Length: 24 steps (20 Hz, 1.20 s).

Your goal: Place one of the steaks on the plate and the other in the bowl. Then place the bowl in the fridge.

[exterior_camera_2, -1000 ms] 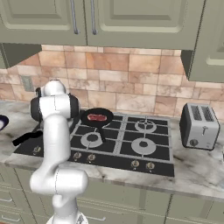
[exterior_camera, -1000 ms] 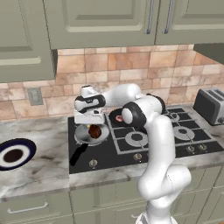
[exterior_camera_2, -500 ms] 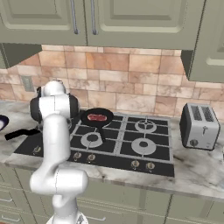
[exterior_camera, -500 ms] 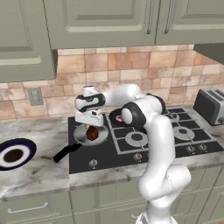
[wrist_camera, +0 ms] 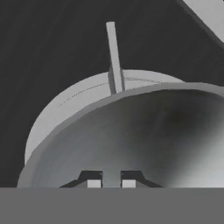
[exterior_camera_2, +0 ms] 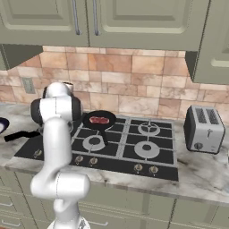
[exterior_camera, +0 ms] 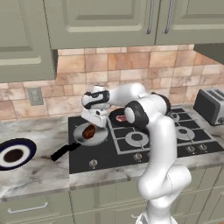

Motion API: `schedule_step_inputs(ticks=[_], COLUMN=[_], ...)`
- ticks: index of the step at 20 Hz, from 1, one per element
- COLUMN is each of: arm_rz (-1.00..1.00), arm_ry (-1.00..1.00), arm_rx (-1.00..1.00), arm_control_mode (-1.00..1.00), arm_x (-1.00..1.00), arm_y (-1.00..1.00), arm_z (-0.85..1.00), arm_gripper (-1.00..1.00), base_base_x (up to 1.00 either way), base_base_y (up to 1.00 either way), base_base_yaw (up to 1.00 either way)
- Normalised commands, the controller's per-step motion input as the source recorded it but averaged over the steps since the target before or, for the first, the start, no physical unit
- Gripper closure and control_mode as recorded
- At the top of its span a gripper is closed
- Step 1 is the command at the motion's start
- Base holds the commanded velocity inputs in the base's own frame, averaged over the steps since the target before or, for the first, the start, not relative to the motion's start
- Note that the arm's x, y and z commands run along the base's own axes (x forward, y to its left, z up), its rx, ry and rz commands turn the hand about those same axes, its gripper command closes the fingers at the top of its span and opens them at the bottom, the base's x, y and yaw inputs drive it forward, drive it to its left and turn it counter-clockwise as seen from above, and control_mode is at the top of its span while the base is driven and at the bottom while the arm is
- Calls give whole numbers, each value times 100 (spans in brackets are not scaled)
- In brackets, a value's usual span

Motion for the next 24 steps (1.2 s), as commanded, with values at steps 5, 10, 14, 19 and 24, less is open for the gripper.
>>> schedule_step_inputs(ticks=[5,10,14,19,24], arm_rz=[-13,-16,-21,-29,-25], arm_ry=[0,0,0,0,0], arm_rx=[18,21,21,14,5], arm_control_mode=[-100,-100,-100,-100,-100], arm_x=[-7,-42,-80,-75,-25], arm_y=[-16,-1,2,27,38], arm_z=[10,22,23,8,25], arm_gripper=[100,100,100,100,100], base_base_x=[0,0,0,0,0], base_base_y=[0,0,0,0,0], base_base_yaw=[0,0,0,0,0])
